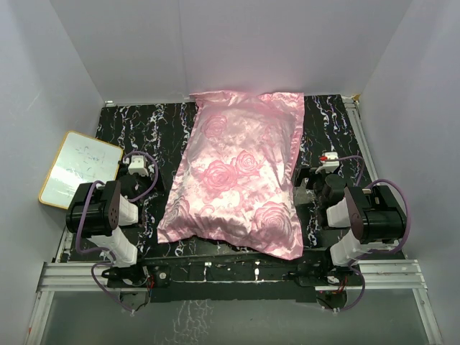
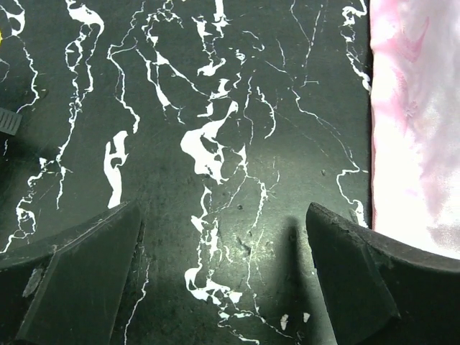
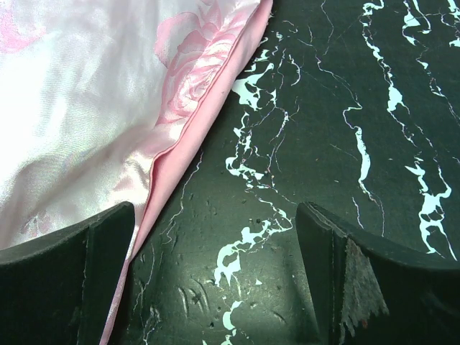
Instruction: Remove the pillowcase from the pillow
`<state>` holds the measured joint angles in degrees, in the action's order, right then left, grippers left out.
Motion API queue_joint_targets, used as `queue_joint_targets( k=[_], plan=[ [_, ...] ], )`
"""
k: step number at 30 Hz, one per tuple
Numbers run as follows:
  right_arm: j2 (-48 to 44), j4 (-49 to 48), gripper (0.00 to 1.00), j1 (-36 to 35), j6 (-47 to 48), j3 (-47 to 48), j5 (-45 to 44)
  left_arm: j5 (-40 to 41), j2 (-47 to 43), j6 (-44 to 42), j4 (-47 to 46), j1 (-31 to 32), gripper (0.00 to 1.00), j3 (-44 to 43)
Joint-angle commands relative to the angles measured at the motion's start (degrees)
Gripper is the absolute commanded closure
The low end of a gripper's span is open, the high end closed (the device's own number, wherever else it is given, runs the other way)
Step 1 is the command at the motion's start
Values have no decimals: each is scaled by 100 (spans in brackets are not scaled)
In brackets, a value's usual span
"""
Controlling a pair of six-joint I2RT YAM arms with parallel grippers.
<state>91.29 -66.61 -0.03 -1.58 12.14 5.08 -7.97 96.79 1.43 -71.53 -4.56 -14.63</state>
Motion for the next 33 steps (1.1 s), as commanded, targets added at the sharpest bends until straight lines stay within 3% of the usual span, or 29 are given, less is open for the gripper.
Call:
queue_joint_targets(
  k=[1, 17, 19, 20, 23, 27, 29, 31, 32, 33],
  plan=[
    [30, -198, 2, -14, 63, 190, -24, 140, -63, -90, -53, 52, 3, -53],
    [15, -234, 2, 144, 49, 166, -12, 86, -95, -69, -76, 41, 3, -58],
    [-122, -159, 1, 136, 77, 196, 56, 11, -476, 17, 736, -32, 3, -288],
    [-300, 347, 2, 135, 127, 381, 163, -38, -755, 43, 1455, -66, 3, -545],
    [-904, 2015, 2, 54, 247, 1258, 281, -235, -1358, -95, 4008, -83, 3, -1841],
    [-1425, 2604, 1, 50, -229, 1723, 179, -1150, -1389, -165, 6422, -113, 3, -3590],
    [-1516, 2696, 2, 54, -1126, 1904, -266, -1875, -1256, -361, 7263, -107, 3, -4302],
    [-1469, 3803, 2, 114, -2987, 2307, -1595, -2763, -990, -742, 8198, -110, 3, -5053],
    [-1406, 4462, 2, 245, -3575, 2553, -1553, -3098, -825, -909, 8607, -107, 3, -5407],
    [-1313, 4666, 2, 377, -3506, 2713, -897, -3450, -640, -1045, 9008, -110, 3, -5693]
  ],
)
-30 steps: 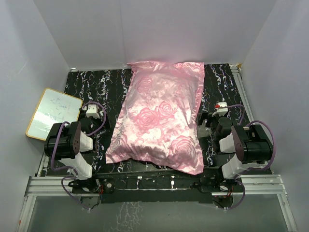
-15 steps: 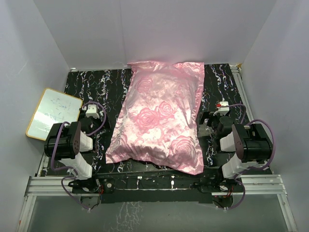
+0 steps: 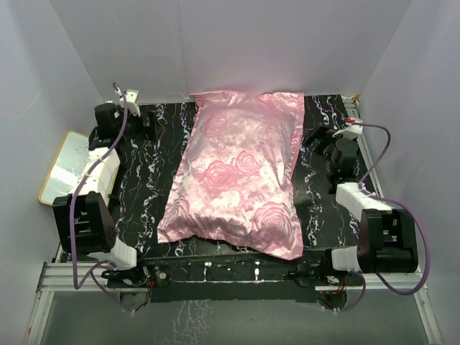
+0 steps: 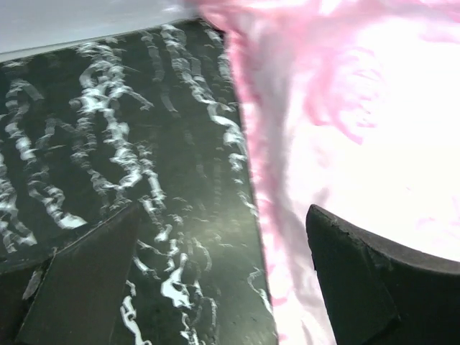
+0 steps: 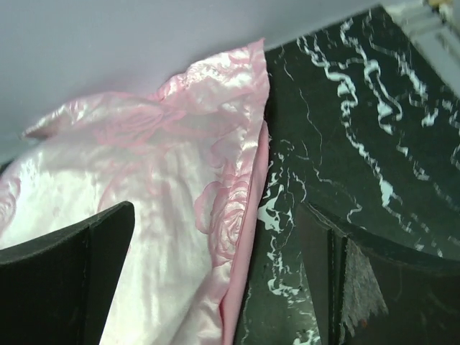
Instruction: Remove the pillowcase from the pillow
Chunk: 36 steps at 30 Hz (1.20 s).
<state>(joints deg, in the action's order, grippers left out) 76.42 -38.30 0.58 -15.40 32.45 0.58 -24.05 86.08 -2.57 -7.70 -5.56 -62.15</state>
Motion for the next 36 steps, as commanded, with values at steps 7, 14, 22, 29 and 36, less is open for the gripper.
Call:
queue_joint_targets(
  k=[7, 14, 22, 29, 36],
  plan=[
    [330, 2073, 2, -741, -1457, 441, -18, -2465, 1327, -2249, 4830, 485, 3, -1444],
    [319, 2419, 8, -2009, -1575, -68, -359, -2491, 1477, -2883, 5359, 995, 3, -1105],
    [751, 2413, 17, -4182, -1857, 54, -940, -1920, 1639, -2480, 4551, 1136, 7, -895],
    [1526, 2216, 17, -4992, -1604, 906, -663, -865, 2615, -1675, 3725, 1136, 52, -1764],
    [1811, 2599, 2, -5250, -1128, 1767, -755, -81, 3413, -1476, 2887, 1177, 89, -2866]
  ],
)
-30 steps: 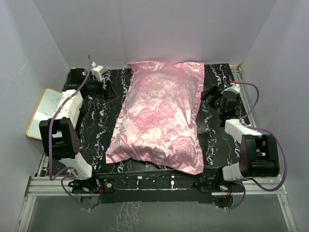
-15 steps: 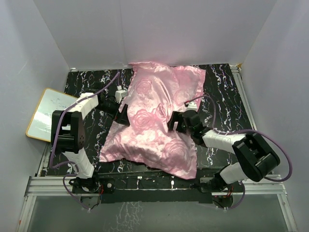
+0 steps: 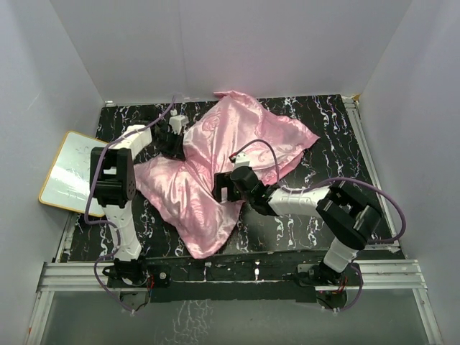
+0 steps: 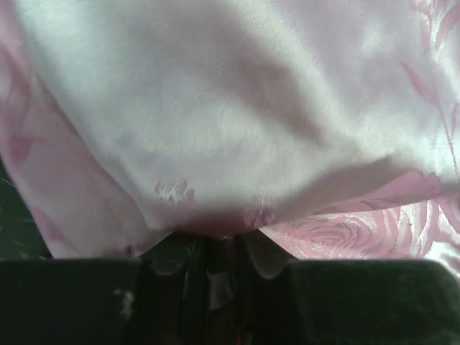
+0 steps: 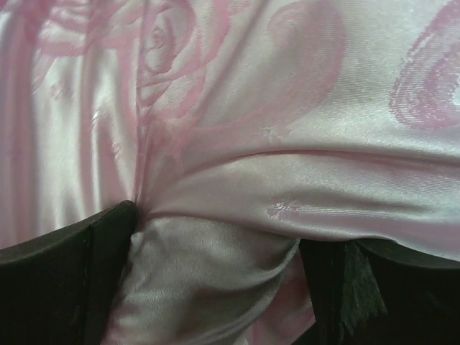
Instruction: Remove the pillowcase from the pillow
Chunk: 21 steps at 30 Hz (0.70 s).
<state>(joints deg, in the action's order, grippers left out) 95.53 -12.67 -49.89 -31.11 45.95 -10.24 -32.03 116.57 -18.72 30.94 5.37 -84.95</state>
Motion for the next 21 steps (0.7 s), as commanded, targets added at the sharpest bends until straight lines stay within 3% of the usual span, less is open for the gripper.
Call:
queue_joint_targets(
  k=[1, 4, 8, 12, 16, 18, 21],
  plan=[
    [-219, 67, 2, -153, 527, 458, 321, 781, 462, 134, -1070, 94, 91, -764],
    [-558, 404, 2, 365, 572, 581, 551, 871, 679, 31, -1313, 96, 90, -1293],
    [-883, 779, 2, 1647, 428, 674, 940, 978, 824, -31, -1224, 105, 79, -2186],
    [-848, 1255, 2, 2541, 383, 1053, 685, 733, 759, -76, -562, 105, 48, -2887],
    [-622, 1512, 2, 3412, 105, 1236, 535, 606, 291, -299, 23, 105, 10, -2816],
    [-465, 1513, 2, 3802, 56, 1267, 484, 454, 7, -531, 526, 107, 3, -2644],
    [-78, 1552, 2, 4186, 35, 1411, 386, -89, -536, -1107, 1366, 124, 3, -1965]
  ],
)
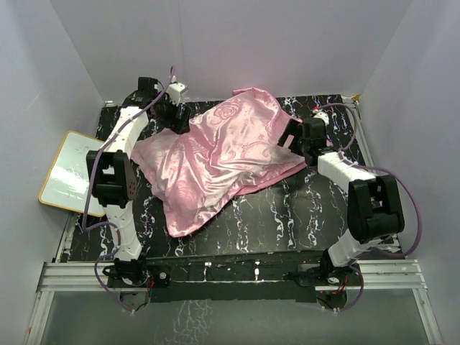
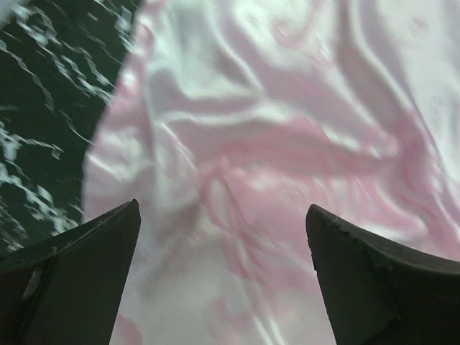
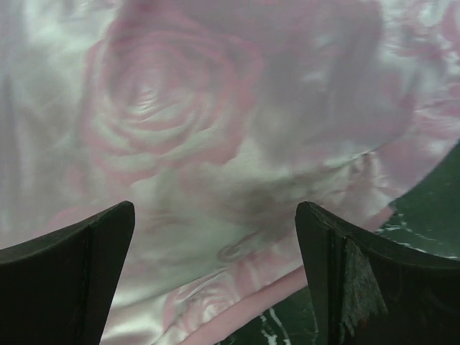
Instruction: Remove the pillowcase from the pillow
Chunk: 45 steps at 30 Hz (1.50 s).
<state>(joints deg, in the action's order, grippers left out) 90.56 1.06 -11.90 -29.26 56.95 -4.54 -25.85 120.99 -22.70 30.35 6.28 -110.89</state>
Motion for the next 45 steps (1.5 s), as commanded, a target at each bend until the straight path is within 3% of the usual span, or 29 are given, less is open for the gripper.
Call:
queue_joint_targets(
  k=[1, 8, 12, 15, 21, 24, 30, 33, 36, 40, 45],
  plan=[
    [570, 190, 2, 482, -176, 354, -183, -814, -1208, -968, 1698, 76, 3, 973],
    [1285, 219, 2, 737, -225, 582, -147, -695, -2587, -2110, 2656, 677, 3, 3460],
    [1365, 219, 2, 828, -220, 554, -33, -309, -3041, -2138, 2394, 1140, 3, 4206],
    [1222, 211, 5, 1002, -221, 444, 82, 237, -3212, -2072, 1640, 1438, 5, 4749],
    [681, 224, 7, 1610, -242, 192, 162, 2174, -2858, -1909, -92, 1437, 36, 5418],
    [686, 281, 6, 1700, -262, 249, 162, 2258, -2756, -1822, -485, 1095, 52, 5137],
    [1027, 88, 5, 1425, -430, 501, 746, 2198, -2691, -1781, -855, 750, 62, 4698],
    [1244, 96, 6, 1103, -482, 631, 802, 2126, -2622, -1642, -857, 734, 74, 4566],
    [1285, 61, 15, 909, -675, 457, 721, 1967, -2610, -1502, -796, 738, 84, 4471],
    [1148, -32, 36, 906, -860, 37, 543, 1870, -2671, -1433, -719, 722, 99, 4286],
    [706, -2, 84, 901, -839, -230, 505, 1488, -2679, -1242, -295, 688, 100, 3698]
  ],
)
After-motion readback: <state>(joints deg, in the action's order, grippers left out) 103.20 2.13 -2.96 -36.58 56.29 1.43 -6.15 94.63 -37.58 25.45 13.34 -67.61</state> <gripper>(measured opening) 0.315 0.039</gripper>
